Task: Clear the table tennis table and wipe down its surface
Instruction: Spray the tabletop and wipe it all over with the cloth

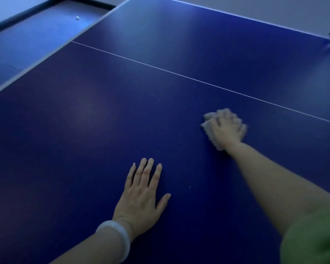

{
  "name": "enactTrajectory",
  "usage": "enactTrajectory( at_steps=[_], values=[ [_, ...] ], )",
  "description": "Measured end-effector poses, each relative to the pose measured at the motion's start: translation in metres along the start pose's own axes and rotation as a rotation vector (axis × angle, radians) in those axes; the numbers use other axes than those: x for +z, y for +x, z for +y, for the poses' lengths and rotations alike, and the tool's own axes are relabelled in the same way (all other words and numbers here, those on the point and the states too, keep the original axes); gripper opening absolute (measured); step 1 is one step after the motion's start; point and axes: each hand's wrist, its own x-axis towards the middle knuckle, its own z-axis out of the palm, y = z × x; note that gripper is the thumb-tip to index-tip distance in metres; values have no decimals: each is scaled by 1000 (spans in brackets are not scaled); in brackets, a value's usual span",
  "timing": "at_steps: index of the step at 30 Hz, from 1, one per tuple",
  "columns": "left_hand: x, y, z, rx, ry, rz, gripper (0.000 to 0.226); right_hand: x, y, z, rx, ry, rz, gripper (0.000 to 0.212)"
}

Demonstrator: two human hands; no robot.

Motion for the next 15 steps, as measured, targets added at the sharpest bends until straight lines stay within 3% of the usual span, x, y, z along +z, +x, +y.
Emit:
enactTrajectory(
  at_steps=[4,6,8,12,13,15],
  values=[
    [-2,-1,1,-14,-9,2,77,41,-80,-36,-535,-172,-79,64],
    [-2,-1,0,-9,-15,5,77,42,-97,-17,-655,-208,-79,62],
    [0,-1,0,-1,-18,4,78,33,-93,14,-523,-197,-30,60],
    [0,-1,-1,3,-27,3,79,18,-93,50,66,-81,11,64],
    [0,-1,0,4,-25,5,79,22,-102,42,102,-78,20,65],
    [1,-1,0,5,-26,10,79,36,-130,16,-17,-92,46,64]
  ],
)
